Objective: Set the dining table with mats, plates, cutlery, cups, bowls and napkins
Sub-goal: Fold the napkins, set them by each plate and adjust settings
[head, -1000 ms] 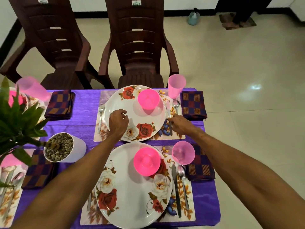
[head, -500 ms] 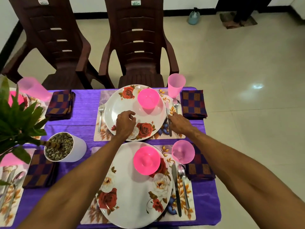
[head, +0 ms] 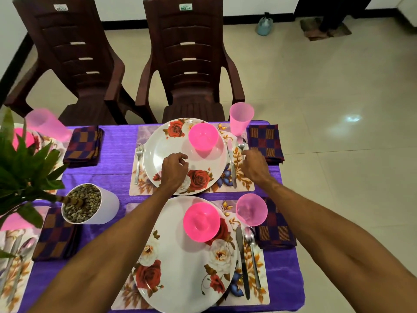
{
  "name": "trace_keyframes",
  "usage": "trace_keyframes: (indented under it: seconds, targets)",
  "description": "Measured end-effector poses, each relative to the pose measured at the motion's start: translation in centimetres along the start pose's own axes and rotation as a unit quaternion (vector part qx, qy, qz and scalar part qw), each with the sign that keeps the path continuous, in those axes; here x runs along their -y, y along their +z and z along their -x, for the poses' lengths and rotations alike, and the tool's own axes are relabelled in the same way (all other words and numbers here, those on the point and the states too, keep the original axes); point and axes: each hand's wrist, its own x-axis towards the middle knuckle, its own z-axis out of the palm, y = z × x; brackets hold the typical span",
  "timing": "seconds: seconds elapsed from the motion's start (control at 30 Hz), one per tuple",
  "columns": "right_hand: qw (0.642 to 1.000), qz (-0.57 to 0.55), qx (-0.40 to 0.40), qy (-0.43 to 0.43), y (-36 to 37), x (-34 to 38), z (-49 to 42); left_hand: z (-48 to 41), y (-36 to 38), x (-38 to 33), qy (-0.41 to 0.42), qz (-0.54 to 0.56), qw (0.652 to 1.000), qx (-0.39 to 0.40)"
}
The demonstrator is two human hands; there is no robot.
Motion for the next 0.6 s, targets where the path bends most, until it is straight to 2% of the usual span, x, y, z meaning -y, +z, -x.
trace_keyframes:
  seconds: [0.13,0.4,0.6]
  targets:
    - [0.999,-0.014,-0.022,0.020,0.3,-1.0,-0.6,-0.2,0.3,0.1,0.002,-0.001,1.000,0.002]
    - [0.998,0.004,-0.050,-0.031,1.3,-0.3,-1.3,-0.1,0.6,0.6,0.010,-0.012,1.000,0.006]
    - [1.000,0.001,-0.014,0.011,1.8,-0.9,-1.3,0.2,1.0,0.4,0.006,-0.016,1.000,0.017]
